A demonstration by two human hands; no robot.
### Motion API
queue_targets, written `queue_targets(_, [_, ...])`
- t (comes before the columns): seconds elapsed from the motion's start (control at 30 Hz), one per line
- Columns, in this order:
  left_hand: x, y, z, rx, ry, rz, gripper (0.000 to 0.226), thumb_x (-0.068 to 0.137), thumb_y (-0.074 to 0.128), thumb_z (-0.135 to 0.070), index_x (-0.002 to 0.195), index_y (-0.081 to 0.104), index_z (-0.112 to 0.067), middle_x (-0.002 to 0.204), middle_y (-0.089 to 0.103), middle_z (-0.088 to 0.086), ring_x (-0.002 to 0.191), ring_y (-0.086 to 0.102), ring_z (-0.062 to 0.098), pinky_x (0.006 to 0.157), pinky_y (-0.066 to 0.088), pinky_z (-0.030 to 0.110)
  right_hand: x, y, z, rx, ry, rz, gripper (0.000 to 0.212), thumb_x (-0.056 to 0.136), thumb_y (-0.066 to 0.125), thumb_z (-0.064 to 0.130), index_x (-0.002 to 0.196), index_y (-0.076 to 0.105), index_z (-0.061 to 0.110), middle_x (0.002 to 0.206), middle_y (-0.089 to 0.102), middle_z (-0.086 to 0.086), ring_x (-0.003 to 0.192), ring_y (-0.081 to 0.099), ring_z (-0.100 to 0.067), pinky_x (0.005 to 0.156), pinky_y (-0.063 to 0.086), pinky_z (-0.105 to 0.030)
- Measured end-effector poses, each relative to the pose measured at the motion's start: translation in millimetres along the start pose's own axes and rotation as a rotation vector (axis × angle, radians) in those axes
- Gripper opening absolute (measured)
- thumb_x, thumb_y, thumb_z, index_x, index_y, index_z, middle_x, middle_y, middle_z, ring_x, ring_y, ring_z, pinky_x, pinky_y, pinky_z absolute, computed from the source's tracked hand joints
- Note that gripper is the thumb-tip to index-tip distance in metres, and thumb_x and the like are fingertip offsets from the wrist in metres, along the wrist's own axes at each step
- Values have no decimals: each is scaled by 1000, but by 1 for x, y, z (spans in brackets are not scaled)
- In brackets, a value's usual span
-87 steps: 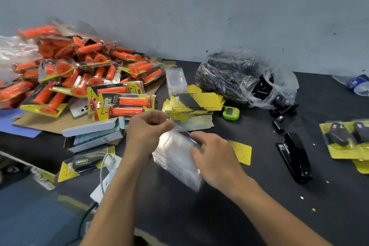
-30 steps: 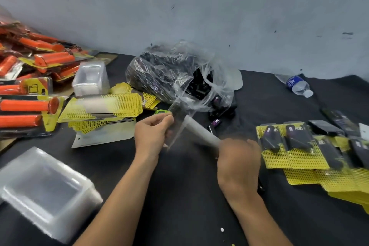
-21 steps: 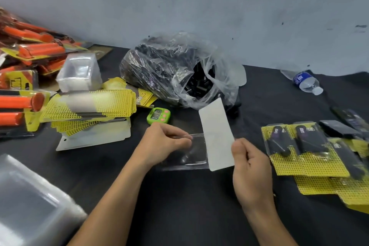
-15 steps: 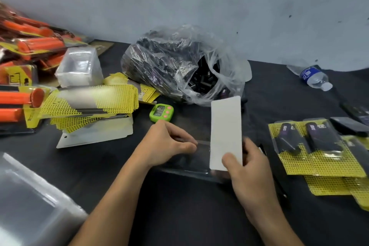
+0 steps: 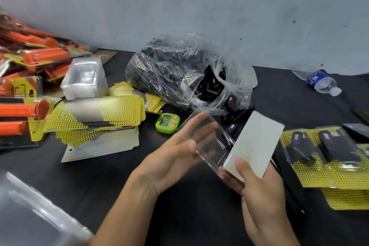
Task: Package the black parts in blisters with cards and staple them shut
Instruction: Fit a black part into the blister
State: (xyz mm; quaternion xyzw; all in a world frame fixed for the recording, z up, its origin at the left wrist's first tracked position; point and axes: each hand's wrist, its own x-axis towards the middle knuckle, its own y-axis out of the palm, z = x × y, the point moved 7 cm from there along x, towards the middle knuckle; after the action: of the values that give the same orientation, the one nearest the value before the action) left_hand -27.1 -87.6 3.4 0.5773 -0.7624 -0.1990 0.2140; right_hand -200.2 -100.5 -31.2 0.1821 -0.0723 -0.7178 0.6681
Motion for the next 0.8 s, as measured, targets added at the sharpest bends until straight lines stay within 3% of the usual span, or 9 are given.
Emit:
queue_targets(0.1, [2, 10, 4, 35, 9, 6, 103, 66, 94, -19, 155, 42, -19, 148, 57, 15, 138, 54, 30, 115, 44, 47, -10, 14, -8, 33, 99, 109, 24, 105, 53, 4, 112, 71, 18, 97, 80, -10, 78, 78, -32, 57, 61, -32])
queue_targets(0.2, [2, 0, -3, -99, 35, -133, 86, 73, 90, -20, 150, 50, -15, 122, 69, 18, 111, 68, 29, 103, 53, 45, -15, 15, 0, -102, 15, 166, 24, 108, 50, 18, 104, 74, 15, 85, 78, -13, 63, 74, -31, 49, 57, -31])
queue_targets(0.33, [-5, -24, -7, -240, 38, -404, 45, 82, 71, -26, 122, 61, -6, 89, 66, 14, 72, 63, 25, 66, 57, 35, -19, 10, 34, -737, -428, 149, 26, 98, 56, 33, 77, 68, 24, 75, 72, 19, 66, 67, -1, 52, 47, -13])
queue_targets(0.47, [-8, -39, -12, -520, 158, -464, 38, 92, 58, -39, 98, 66, -2, 84, 59, 12, 65, 57, 21, 56, 52, 28, -18, 14, 22, -1088, -274, 434, 47, 95, 56, 45, 63, 44, 14, 53, 40, 3, 50, 37, -8, 51, 32, -29])
queue_targets(0.53, [-8, -39, -13, -511, 159, -425, 49, 92, 59, -50, 100, 69, -3, 86, 62, 13, 64, 59, 21, 56, 54, 27, -20, 16, 26, -1133, -355, 390, 51, 98, 41, 59, 67, 40, 19, 54, 39, 6, 53, 38, -10, 52, 31, -27])
queue_targets(0.6, [-7, -35, -11, -412, 117, -372, 61, 90, 57, -62, 100, 74, -5, 82, 65, 13, 61, 62, 21, 54, 56, 27, -23, 17, 42, -1106, -548, 207, 40, 100, 42, 55, 71, 55, 31, 62, 54, 13, 65, 52, -7, 57, 38, -19])
queue_targets(0.67, [-6, -33, -9, -353, 76, -359, 70, 87, 55, -70, 102, 76, -5, 79, 63, 14, 58, 61, 21, 52, 54, 27, -23, 23, 56, -1111, -737, 43, 14, 100, 58, 27, 99, 71, 33, 78, 58, 18, 80, 55, -7, 68, 37, -14])
queue_targets(0.73, [-3, -30, -9, -303, 46, -363, 78, 83, 53, -75, 109, 74, -4, 77, 61, 15, 57, 60, 22, 50, 53, 28, -7, 33, 55, -1203, -742, 25, 39, 93, 60, 3, 127, 67, 23, 112, 61, 6, 105, 54, -19, 85, 39, -28])
queue_targets(0.8, [0, -26, -9, -208, 10, -363, 85, 80, 49, -79, 115, 71, -5, 78, 62, 17, 57, 60, 24, 49, 52, 28, 14, 48, 44, -1388, -644, 139, 54, 94, 56, 1, 145, 52, 18, 143, 52, -3, 127, 45, -24, 99, 40, -36])
